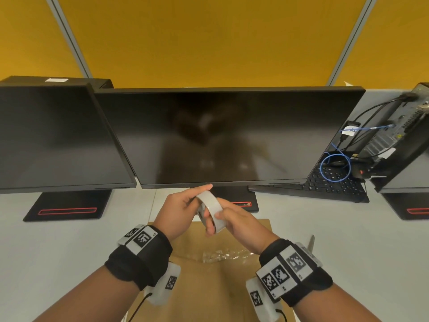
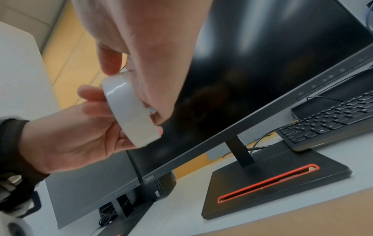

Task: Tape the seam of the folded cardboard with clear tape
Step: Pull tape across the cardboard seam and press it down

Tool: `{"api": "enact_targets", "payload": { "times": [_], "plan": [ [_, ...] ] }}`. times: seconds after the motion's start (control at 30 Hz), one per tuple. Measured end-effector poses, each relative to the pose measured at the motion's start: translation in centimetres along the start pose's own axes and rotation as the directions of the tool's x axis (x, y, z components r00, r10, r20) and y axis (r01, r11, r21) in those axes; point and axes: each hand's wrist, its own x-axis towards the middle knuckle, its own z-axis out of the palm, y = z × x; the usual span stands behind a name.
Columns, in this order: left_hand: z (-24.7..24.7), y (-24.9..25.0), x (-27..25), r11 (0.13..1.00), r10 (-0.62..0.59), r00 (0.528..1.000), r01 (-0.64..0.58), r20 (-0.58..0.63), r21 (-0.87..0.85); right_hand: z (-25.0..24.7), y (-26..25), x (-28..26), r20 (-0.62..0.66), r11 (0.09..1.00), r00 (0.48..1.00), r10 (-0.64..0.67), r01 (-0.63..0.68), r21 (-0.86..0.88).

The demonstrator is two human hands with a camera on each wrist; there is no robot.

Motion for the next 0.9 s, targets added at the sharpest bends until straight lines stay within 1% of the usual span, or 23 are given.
{"api": "enact_targets", "payload": {
  "times": [0.07,0.17,0.27,0.33,0.4,0.47,0.53,0.57,0.63,0.67,0.7,0.73,0.8,0.9],
  "plan": [
    [0.1,-0.2,0.0,0.997,-0.051,0.999,0.052,0.015,-0.055,-0.2,0.1,0.3,0.015,1.0,1.0,0.013,-0.013,0.004],
    [0.1,-0.4,0.2,0.993,-0.074,0.997,0.076,0.02,-0.094,-0.1,0.6,0.7,0.047,0.999,0.999,-0.01,0.007,0.054],
    [-0.1,-0.6,0.6,0.985,-0.099,0.995,0.101,0.023,-0.142,0.1,0.8,0.8,0.021,0.998,1.0,-0.008,0.006,0.056],
    [-0.2,-0.7,0.7,0.97,-0.126,0.992,0.129,0.025,-0.204,0.0,0.7,0.9,0.021,0.998,1.0,-0.014,0.013,0.062],
    [-0.2,-0.8,0.8,0.965,-0.139,0.99,0.144,0.037,-0.22,0.0,0.6,1.1,0.026,0.997,1.0,-0.012,0.01,0.078],
    [-0.3,-1.0,0.8,0.971,-0.135,0.989,0.143,0.054,-0.19,0.1,0.5,1.3,0.033,0.994,0.999,-0.009,0.006,0.105],
    [-0.4,-1.1,0.9,0.988,-0.115,0.991,0.121,0.066,-0.1,0.2,0.7,1.5,0.03,0.991,1.0,-0.007,0.003,0.131],
    [-0.5,-1.0,0.9,0.996,-0.087,0.994,0.089,0.067,-0.03,0.2,1.0,1.6,0.025,0.993,1.0,-0.002,-0.001,0.12],
    [-0.7,-0.5,0.8,0.993,0.015,0.998,-0.022,0.059,0.112,0.2,1.4,1.8,0.021,0.997,1.0,0.002,-0.004,0.078],
    [-0.8,-0.3,0.7,0.985,0.066,0.996,-0.075,0.066,0.153,0.2,1.5,1.8,0.023,0.997,1.0,0.002,-0.004,0.071],
    [-0.9,0.0,0.7,0.98,0.098,0.992,-0.11,0.078,0.168,0.2,1.6,1.8,0.023,0.997,1.0,0.003,-0.005,0.075],
    [-0.9,0.1,0.7,0.978,0.103,0.991,-0.117,0.087,0.172,0.1,1.7,1.9,0.026,0.997,1.0,0.004,-0.006,0.083],
    [-0.9,-0.1,0.7,0.984,0.083,0.993,-0.095,0.084,0.149,0.1,1.8,2.0,0.024,0.997,1.0,0.003,-0.005,0.074],
    [-0.9,-0.1,0.9,0.993,0.068,0.997,-0.072,0.047,0.095,0.2,1.7,2.0,0.019,0.998,1.0,-0.008,0.007,0.057]
  ]
}}
